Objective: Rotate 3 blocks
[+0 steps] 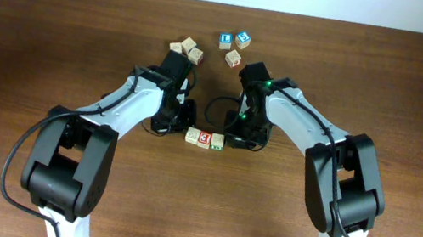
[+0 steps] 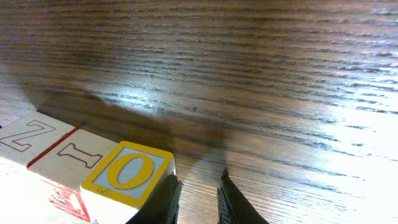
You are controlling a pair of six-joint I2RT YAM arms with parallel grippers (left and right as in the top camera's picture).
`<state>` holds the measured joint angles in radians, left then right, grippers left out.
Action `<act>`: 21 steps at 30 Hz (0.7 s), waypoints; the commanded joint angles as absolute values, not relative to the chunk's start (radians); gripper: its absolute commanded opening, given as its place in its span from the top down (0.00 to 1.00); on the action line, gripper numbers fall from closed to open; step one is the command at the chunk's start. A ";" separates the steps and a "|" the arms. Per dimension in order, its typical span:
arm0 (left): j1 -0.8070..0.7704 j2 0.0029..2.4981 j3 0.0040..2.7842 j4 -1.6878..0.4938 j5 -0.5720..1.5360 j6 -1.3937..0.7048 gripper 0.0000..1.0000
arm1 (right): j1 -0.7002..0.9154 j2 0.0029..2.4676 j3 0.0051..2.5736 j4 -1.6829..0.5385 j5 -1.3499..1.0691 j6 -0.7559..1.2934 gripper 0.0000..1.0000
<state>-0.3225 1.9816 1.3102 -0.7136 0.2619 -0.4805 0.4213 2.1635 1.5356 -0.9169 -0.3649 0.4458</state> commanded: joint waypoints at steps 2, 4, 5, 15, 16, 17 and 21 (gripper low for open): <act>-0.324 1.991 1.306 -0.712 0.282 -0.485 0.98 | 0.424 2.197 1.511 -0.909 -0.360 0.474 0.77; -0.325 1.991 1.306 -0.719 0.301 -0.485 0.98 | 0.424 2.197 1.511 -0.908 -0.364 0.482 0.77; -0.325 1.991 1.306 -0.720 0.313 -0.485 0.97 | 0.424 2.197 1.511 -0.908 -0.364 0.488 0.77; -0.326 1.991 1.306 -0.767 0.344 -0.485 0.89 | 0.424 2.197 1.511 -0.896 -0.385 0.507 0.77; -0.326 1.991 1.306 -0.764 0.344 -0.485 0.85 | 0.424 2.197 1.511 -0.897 -0.385 0.507 0.77; -0.326 1.991 1.306 -0.762 0.343 -0.485 0.82 | 0.424 2.197 1.511 -0.897 -0.385 0.507 0.77; -0.326 1.991 1.306 -0.763 0.323 -0.478 0.64 | 0.419 2.196 1.521 -0.898 -0.382 0.507 0.77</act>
